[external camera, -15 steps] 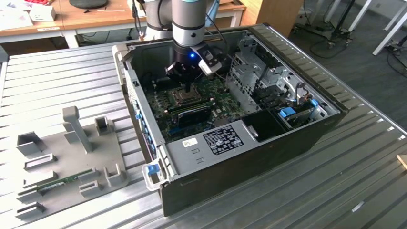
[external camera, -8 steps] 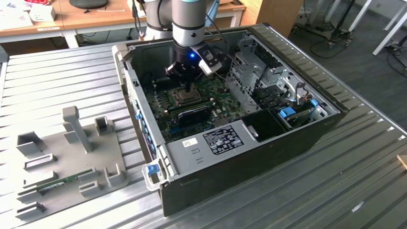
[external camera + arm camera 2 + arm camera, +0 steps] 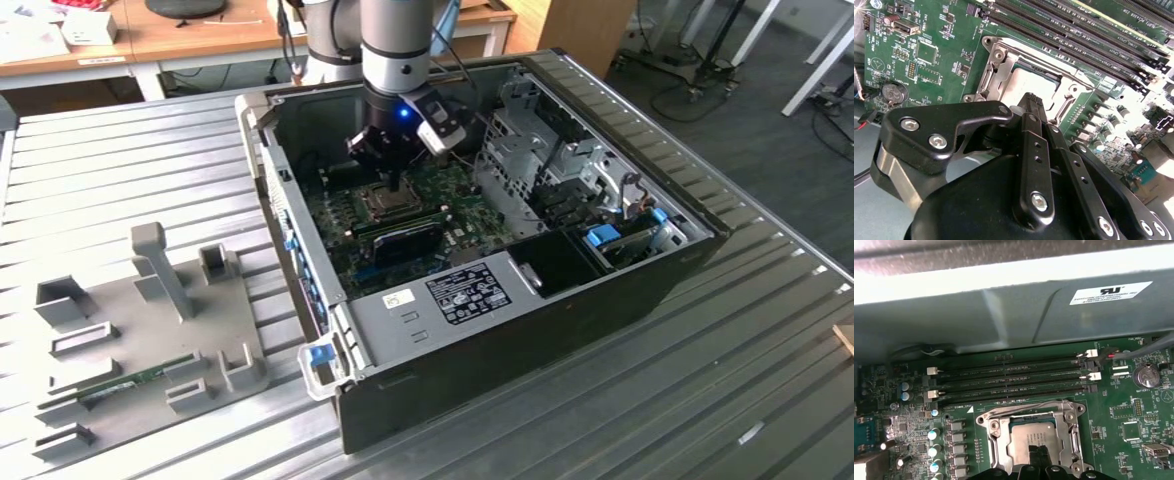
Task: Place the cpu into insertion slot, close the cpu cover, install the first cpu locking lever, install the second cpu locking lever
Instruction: 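Install the second cpu locking lever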
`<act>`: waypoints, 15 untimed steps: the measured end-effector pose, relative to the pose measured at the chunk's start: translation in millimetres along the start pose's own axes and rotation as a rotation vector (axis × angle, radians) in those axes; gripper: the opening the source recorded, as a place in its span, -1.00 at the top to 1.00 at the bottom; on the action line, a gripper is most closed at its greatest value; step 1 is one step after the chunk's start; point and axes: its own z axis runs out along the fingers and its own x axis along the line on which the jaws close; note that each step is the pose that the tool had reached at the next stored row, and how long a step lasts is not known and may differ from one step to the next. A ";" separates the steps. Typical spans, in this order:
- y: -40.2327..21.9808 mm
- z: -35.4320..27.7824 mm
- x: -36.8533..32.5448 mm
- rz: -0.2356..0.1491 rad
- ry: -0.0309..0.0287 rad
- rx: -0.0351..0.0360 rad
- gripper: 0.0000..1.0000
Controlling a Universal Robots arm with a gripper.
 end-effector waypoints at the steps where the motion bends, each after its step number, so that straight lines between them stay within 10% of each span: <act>1: 0.1 -1.1 -0.1 0.000 0.0000 0.0000 0.79; 15: 0.8 -12.7 -0.7 0.000 0.0000 -0.0010 0.79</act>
